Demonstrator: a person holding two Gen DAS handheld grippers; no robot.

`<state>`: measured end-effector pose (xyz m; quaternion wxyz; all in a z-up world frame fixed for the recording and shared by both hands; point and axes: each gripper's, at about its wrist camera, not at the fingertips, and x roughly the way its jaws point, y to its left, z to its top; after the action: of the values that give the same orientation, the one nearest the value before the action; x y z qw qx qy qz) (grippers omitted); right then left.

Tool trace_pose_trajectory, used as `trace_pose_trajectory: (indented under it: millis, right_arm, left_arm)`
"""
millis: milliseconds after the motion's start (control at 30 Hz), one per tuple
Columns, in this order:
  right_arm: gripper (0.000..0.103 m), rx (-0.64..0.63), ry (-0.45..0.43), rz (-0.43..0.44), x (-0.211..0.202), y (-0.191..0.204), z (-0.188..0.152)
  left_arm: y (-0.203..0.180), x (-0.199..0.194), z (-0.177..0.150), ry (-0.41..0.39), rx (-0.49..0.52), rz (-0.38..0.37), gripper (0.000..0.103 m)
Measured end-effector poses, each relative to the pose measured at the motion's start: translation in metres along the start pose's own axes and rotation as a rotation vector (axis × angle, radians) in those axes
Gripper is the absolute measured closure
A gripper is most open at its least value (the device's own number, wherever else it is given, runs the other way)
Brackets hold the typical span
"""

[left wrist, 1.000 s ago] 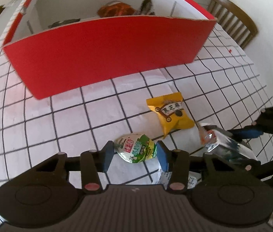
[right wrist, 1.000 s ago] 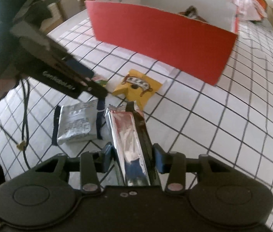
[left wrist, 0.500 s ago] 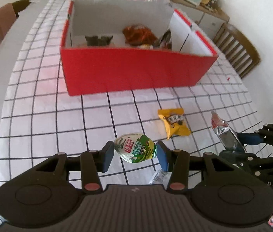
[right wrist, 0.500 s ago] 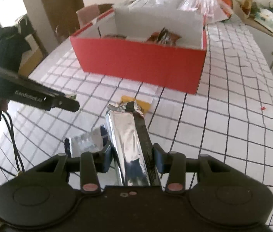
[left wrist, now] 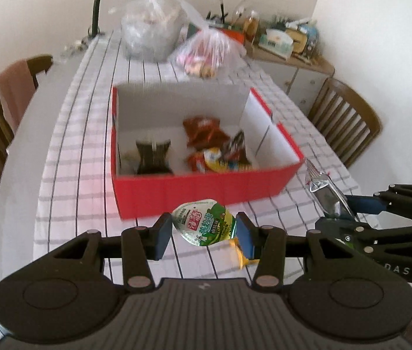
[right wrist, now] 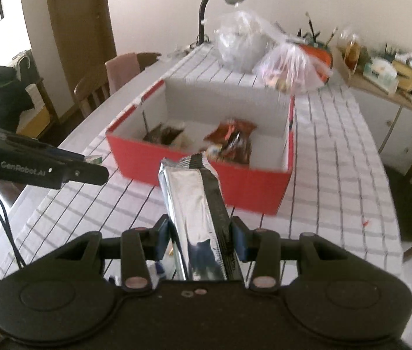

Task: Organize snacks
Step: 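Carry the green candy and silver foil bar over the red box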

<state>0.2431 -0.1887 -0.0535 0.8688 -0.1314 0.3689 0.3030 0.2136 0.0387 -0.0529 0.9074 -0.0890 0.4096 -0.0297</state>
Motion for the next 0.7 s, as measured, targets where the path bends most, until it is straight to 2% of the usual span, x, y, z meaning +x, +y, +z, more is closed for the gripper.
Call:
trace_pose_trajectory:
  millis: [267,567,700]
  right_arm:
    - [0.061,-0.026,-0.034,-0.073,0.013,-0.007,0.043]
    - [0.061,-0.06,-0.028,-0.133,0.056,-0.023,0.089]
    - [0.061,-0.078,0.002,-0.157,0.085,-0.031,0.105]
  left_arm:
    - [-0.004,0.006,0.036,-0.047,0.033,0.045,0.056]
    - [0.007,0.044,0.078,-0.029,0.042,0.149,0.056]
    - [0.01,0.066,0.091,-0.006,0.057,0.187,0.056]
